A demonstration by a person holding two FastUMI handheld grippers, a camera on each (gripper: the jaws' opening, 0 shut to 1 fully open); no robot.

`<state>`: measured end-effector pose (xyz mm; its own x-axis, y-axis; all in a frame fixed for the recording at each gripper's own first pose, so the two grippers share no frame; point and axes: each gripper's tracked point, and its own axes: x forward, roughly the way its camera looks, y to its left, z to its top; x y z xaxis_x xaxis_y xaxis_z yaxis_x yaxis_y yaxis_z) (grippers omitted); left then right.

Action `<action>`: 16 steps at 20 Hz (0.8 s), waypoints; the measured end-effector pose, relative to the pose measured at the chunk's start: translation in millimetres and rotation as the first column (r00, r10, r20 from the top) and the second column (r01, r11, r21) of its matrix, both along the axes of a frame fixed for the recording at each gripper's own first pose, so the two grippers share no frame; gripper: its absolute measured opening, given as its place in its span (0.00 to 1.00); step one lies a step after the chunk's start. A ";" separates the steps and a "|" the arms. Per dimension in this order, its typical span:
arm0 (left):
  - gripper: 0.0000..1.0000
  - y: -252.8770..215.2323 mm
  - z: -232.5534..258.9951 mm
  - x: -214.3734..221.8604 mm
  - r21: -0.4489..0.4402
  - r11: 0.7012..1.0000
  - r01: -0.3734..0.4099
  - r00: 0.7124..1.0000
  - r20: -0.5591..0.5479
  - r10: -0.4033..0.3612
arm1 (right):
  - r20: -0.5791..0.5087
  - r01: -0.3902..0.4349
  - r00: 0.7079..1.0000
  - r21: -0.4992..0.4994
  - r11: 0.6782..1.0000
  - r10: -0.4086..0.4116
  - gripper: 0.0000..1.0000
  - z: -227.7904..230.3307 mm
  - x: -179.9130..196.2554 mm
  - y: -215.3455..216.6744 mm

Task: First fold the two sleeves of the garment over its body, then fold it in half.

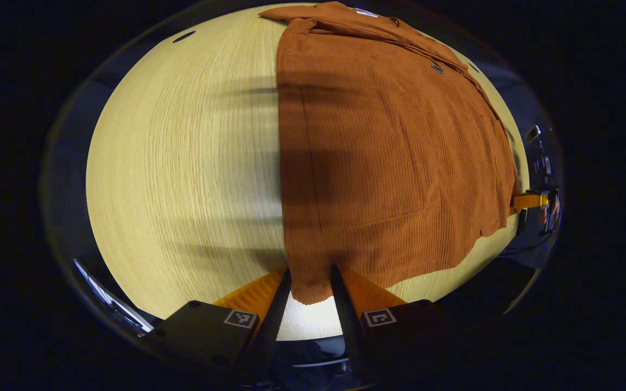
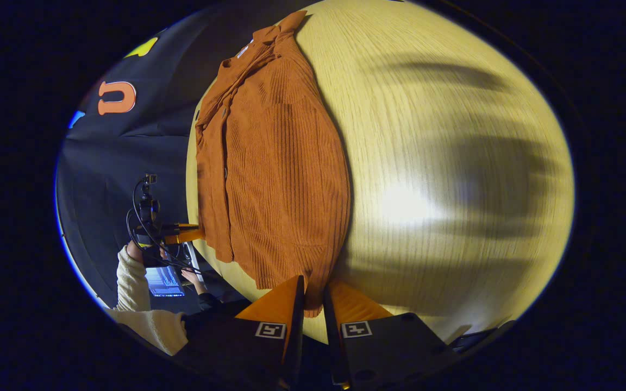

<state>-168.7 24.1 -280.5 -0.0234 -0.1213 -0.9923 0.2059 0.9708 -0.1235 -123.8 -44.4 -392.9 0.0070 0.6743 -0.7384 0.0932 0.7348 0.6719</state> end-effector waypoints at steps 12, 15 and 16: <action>0.04 -42.5 34.8 34.0 -0.050 0.996 -0.074 0.985 0.150 0.081 | 0.137 0.057 0.989 -0.056 0.997 -0.049 0.07 28.7 8.9 0.2; 0.03 -45.3 61.4 41.9 -0.091 0.990 -0.109 0.965 0.228 0.127 | 0.182 0.062 0.982 -0.046 0.997 -0.053 0.07 52.3 14.6 0.4; 0.03 -48.0 71.6 47.7 -0.115 0.985 -0.128 0.956 0.251 0.153 | 0.199 0.068 0.978 -0.035 0.997 -0.059 0.07 63.4 18.2 2.8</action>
<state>-121.1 -23.9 -208.9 0.2563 -0.2002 -0.9456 0.1056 0.9783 -0.1785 -105.7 -41.7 -329.5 0.1979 0.6365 -0.7455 0.0088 0.7593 0.6506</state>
